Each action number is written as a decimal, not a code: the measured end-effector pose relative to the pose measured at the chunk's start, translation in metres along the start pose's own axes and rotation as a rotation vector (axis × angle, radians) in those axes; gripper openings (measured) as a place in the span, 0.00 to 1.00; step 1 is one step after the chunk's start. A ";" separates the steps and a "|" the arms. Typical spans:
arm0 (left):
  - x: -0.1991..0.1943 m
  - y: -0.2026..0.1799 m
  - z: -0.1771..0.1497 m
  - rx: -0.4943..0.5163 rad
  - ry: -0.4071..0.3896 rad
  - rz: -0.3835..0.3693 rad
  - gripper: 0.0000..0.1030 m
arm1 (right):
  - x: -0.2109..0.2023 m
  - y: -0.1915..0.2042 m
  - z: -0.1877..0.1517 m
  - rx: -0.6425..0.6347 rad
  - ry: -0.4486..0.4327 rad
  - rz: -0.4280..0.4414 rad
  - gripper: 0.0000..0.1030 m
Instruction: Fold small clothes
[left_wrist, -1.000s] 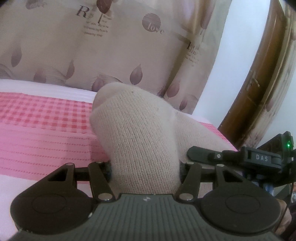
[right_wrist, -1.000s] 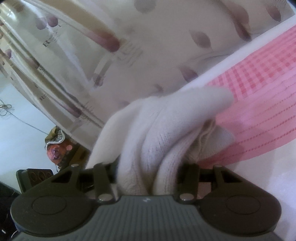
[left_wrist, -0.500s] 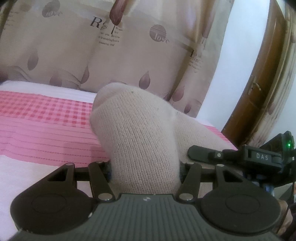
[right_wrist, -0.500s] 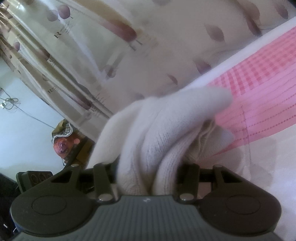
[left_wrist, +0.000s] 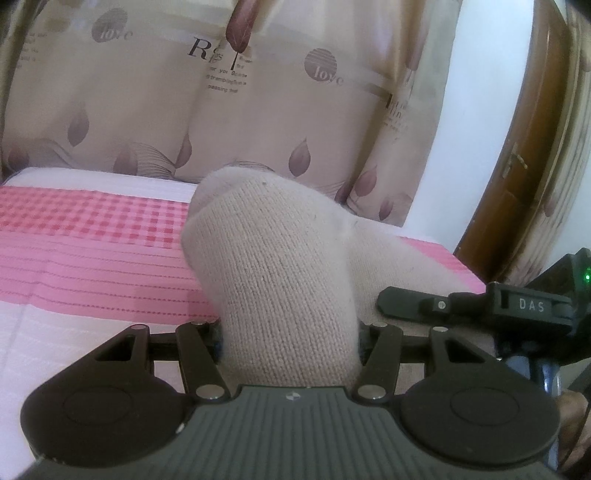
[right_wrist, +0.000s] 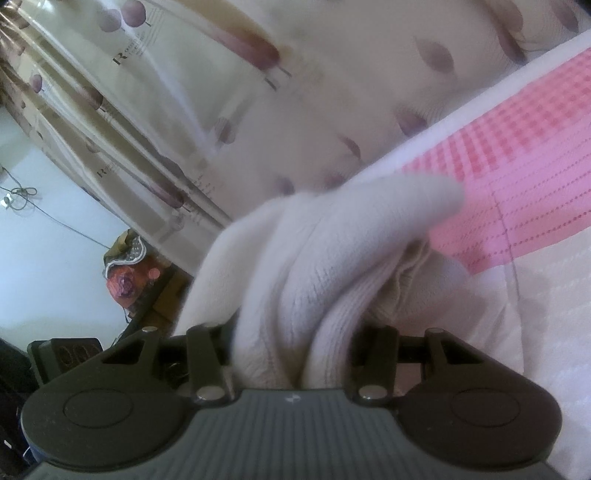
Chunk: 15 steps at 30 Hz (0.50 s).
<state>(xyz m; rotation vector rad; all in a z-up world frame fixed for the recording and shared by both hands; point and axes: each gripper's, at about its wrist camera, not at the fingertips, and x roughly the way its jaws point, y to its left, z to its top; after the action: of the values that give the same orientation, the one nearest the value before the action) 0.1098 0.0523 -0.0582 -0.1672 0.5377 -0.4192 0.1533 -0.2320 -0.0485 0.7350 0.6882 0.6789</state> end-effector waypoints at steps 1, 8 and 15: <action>0.000 0.000 -0.001 0.001 0.001 0.001 0.54 | 0.000 0.000 0.000 -0.001 0.000 -0.002 0.48; 0.003 0.002 -0.002 0.015 0.011 0.011 0.54 | 0.002 -0.004 -0.004 0.012 0.004 -0.005 0.48; 0.010 0.008 -0.007 0.014 0.031 0.016 0.55 | 0.005 -0.011 -0.009 0.027 0.010 -0.013 0.48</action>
<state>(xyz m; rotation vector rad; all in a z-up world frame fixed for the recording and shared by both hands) 0.1166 0.0550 -0.0707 -0.1431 0.5657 -0.4103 0.1529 -0.2313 -0.0635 0.7516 0.7114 0.6630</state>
